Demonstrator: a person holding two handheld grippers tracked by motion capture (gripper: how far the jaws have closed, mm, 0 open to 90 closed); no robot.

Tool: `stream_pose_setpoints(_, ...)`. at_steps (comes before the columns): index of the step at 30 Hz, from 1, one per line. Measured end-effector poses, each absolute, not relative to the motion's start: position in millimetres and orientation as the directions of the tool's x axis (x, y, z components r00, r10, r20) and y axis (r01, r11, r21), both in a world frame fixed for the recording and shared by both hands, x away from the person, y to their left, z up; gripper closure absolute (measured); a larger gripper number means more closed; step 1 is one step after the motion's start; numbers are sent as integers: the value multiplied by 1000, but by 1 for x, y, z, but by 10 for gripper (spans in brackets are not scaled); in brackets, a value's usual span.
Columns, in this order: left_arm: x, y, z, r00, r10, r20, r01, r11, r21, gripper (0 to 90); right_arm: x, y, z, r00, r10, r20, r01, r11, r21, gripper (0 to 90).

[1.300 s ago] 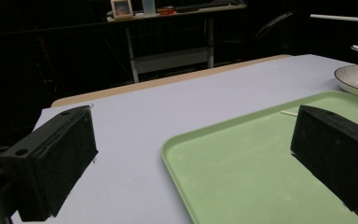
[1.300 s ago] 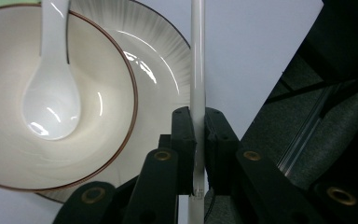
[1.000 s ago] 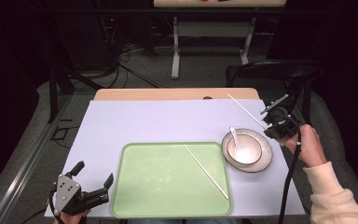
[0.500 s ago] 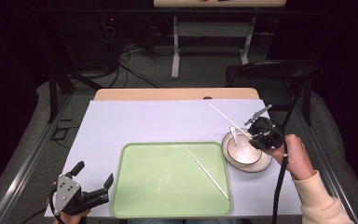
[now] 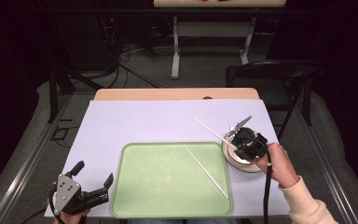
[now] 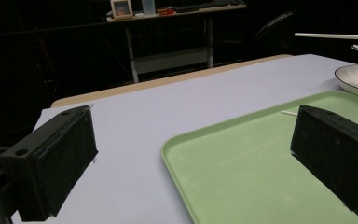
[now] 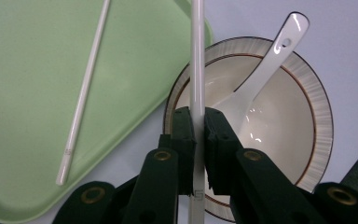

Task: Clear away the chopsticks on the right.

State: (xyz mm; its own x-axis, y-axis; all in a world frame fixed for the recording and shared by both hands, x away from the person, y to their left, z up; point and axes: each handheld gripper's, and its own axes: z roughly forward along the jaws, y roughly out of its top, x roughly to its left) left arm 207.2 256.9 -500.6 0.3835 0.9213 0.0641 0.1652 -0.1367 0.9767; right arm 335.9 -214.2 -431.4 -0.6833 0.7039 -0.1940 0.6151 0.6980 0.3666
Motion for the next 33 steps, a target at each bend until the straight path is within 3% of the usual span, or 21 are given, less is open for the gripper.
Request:
stream_pose_setpoints(17,205,257,-500,379,923,64,158,-132,979,0,320,-195,-456,-720,673,-169,604,727,326,832)
stream_pose_setpoints(33,204,257,-500,380,923,67,153,-135,979,0,313,-179,-502,-663,743,-89,703,659,266,831)
